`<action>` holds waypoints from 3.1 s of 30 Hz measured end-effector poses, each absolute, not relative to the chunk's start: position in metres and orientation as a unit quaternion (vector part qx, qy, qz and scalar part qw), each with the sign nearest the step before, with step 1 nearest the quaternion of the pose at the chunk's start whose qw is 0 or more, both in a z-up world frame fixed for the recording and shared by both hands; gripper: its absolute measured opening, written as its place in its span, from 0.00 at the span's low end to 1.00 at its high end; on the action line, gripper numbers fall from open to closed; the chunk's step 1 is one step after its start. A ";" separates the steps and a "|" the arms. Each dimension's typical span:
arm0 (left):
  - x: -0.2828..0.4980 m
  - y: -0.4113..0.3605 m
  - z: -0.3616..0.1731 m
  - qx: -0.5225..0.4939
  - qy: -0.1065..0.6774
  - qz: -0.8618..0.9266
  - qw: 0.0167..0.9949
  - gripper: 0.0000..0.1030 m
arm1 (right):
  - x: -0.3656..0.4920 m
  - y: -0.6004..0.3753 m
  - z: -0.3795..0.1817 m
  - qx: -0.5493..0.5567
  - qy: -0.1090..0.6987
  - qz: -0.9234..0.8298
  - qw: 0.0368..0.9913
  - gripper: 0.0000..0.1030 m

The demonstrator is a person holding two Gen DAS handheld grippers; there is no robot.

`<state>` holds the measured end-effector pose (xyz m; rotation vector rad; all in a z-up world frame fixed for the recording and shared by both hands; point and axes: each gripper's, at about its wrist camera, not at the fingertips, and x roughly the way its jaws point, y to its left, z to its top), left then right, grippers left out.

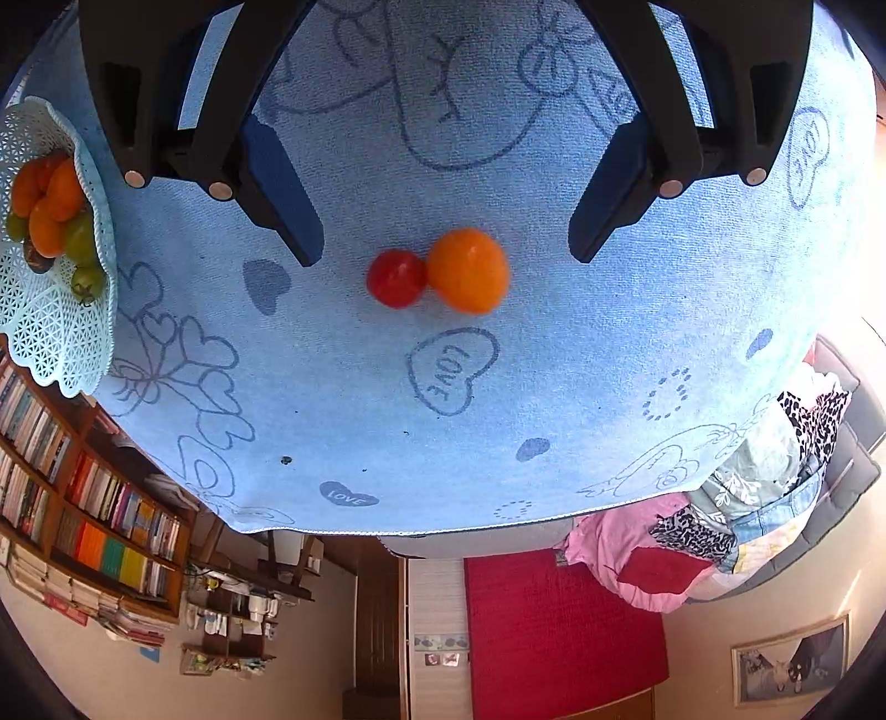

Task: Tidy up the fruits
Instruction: 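Move both open tools from the basket toward the small orange and red tomato, then grasp the small orange with the left tool while the right tool grasps the red tomato, then carry the small orange with the left tool while the right tool carries the red tomato to the basket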

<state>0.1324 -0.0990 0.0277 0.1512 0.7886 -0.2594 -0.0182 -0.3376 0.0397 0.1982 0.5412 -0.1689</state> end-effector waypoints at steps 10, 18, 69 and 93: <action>0.146 -0.083 0.017 0.083 0.390 -0.105 0.911 0.87 | -0.005 -0.309 0.043 0.071 0.276 -0.044 0.958 0.83; 0.156 -0.080 0.005 0.105 0.394 -0.096 0.908 0.87 | 0.013 -0.283 0.043 0.055 0.288 -0.002 0.956 0.86; 0.145 -0.009 0.026 0.029 0.352 -0.065 0.933 0.39 | 0.187 -0.170 -0.005 0.026 0.434 0.085 0.896 0.48; 0.143 -0.010 0.026 0.024 0.355 -0.071 0.932 0.39 | 0.165 -0.174 0.007 0.035 0.415 0.079 0.906 0.29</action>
